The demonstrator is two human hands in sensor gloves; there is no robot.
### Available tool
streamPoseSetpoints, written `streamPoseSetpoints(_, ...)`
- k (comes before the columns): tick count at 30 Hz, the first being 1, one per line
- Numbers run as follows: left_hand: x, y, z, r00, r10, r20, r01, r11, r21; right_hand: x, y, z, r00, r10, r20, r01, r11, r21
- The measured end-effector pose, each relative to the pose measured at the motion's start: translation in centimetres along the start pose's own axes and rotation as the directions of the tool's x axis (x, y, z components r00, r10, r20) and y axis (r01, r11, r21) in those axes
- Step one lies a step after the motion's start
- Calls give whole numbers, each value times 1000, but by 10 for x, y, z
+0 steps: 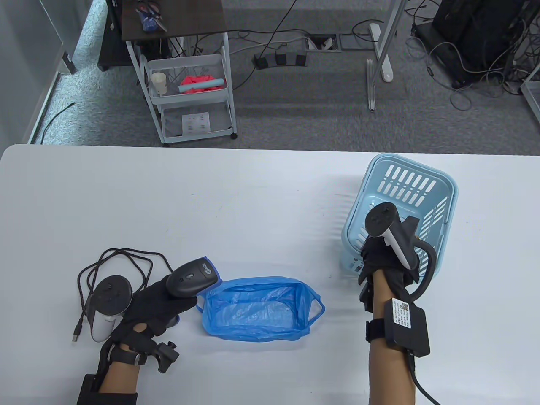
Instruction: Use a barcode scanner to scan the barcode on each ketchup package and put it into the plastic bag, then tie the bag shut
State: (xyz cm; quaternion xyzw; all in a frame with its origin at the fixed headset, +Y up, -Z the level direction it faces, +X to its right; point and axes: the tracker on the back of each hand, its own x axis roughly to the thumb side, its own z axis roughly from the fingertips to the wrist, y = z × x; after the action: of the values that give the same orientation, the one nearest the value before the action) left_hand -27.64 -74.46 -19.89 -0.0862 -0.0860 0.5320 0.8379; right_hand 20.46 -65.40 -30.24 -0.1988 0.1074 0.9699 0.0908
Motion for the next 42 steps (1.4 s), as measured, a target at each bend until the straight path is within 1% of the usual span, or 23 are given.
streamPoseSetpoints(10,0,0,0,1000,8,4,-8,1000,2,-2,0,2,1000,2,10,-2,998,-57)
streamPoseSetpoints(14,0,0,0,1000,11,7,-11,1000,3,-2,-4,5,1000,2,17,0,996,-87)
streamPoseSetpoints(20,0,0,0,1000,9,8,-9,1000,2,-4,-16,14,999,-9,33,13,989,-147)
streamPoseSetpoints(34,-1,1,0,1000,9,5,-9,1000,4,-15,-55,43,995,-46,84,67,961,-267)
streamPoseSetpoints(42,-1,1,0,1000,7,5,-7,1000,8,-19,-78,66,988,-70,137,114,933,-343)
